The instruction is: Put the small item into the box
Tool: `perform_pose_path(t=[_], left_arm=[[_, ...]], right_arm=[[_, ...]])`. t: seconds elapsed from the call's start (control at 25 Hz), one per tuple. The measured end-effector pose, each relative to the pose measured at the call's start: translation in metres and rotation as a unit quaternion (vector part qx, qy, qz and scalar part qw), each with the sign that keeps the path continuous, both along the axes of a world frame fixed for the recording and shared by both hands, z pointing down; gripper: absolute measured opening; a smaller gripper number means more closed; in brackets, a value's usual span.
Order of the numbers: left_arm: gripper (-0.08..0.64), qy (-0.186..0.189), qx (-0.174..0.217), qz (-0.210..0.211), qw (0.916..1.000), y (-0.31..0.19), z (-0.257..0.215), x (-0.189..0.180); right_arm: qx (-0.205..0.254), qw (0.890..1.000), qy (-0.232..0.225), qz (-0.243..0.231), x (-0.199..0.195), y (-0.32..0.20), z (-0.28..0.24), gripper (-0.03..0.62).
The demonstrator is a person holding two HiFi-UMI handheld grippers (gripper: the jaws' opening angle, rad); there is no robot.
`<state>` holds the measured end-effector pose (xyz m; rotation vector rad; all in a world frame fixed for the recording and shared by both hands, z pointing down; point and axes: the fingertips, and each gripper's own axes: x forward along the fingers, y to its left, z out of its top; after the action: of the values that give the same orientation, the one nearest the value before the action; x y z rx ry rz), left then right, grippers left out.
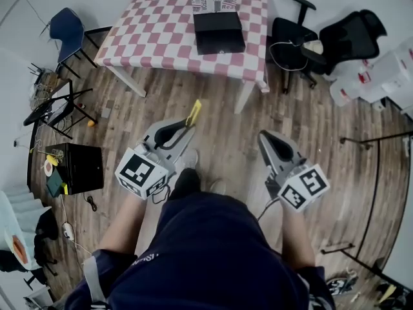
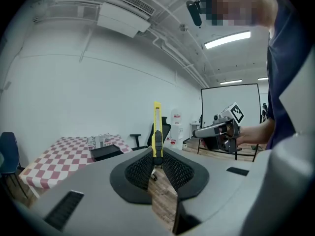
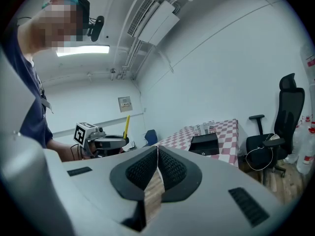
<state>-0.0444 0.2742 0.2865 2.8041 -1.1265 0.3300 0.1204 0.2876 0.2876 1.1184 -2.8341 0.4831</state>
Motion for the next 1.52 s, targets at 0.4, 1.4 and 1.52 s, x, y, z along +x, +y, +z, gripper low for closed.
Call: perform_pose_path(t=[0.4,1.4,1.52], left_arm=[[0.081,0.014,0.0,-0.004,0.9999,-0.056,0.012,-0.001],[0.081,-0.015,-0.072,0.088,0.9934,-0.366,0.092,-0.063],[0.081,-0.026,-0.076,0.104,0.9913,-0.391,0.103,-0.062]], right_arm=[[0.001,1.0,0.004,-0.002,0.0,-0.05,0.009,0.006],[-0.09,0.994,0.031,0.048,-0.086,-0.341,0.057,0.006],[-0.095,0.993,0.033,0.06,-0.087,-0.362,0.059,0.006]])
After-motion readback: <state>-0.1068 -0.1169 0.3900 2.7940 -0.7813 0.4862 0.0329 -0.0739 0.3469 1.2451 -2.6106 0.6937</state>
